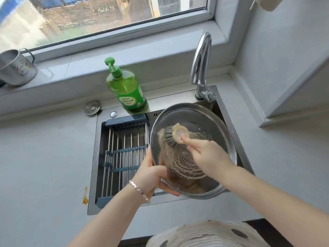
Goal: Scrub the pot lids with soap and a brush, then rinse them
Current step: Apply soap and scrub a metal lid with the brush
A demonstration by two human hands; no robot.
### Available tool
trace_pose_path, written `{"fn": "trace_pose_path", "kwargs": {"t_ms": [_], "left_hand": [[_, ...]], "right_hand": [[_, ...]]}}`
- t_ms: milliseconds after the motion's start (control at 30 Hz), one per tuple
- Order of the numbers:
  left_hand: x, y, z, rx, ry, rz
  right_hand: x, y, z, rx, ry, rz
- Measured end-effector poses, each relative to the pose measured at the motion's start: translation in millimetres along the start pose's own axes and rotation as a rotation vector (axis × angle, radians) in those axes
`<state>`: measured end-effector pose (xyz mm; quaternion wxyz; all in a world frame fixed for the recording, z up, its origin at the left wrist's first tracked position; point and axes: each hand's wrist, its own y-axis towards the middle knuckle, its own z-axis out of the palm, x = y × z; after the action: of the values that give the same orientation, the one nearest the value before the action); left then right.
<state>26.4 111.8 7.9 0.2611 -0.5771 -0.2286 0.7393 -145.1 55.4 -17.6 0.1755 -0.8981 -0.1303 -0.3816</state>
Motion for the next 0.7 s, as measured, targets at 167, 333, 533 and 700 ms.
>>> {"fn": "trace_pose_path", "kwargs": {"t_ms": [167,333,533,700], "left_hand": [[-5.7,-4.2,-7.1,-0.013,-0.045,0.029],[0.2,-6.8,0.4,0.015,-0.002,-0.036],[-6.6,-4.6,-4.6,-0.016,0.067,0.008],[-0.5,-6.2,1.7,0.058,0.052,-0.071]], "right_hand": [[-16.8,-11.3,-4.9,-0.007,-0.004,0.176],[-4.7,2.5,4.8,0.021,0.032,0.058],[-4.2,-23.1,8.3,0.09,0.048,0.105],[-2.4,9.0,-5.8,-0.049,0.058,0.087]]}}
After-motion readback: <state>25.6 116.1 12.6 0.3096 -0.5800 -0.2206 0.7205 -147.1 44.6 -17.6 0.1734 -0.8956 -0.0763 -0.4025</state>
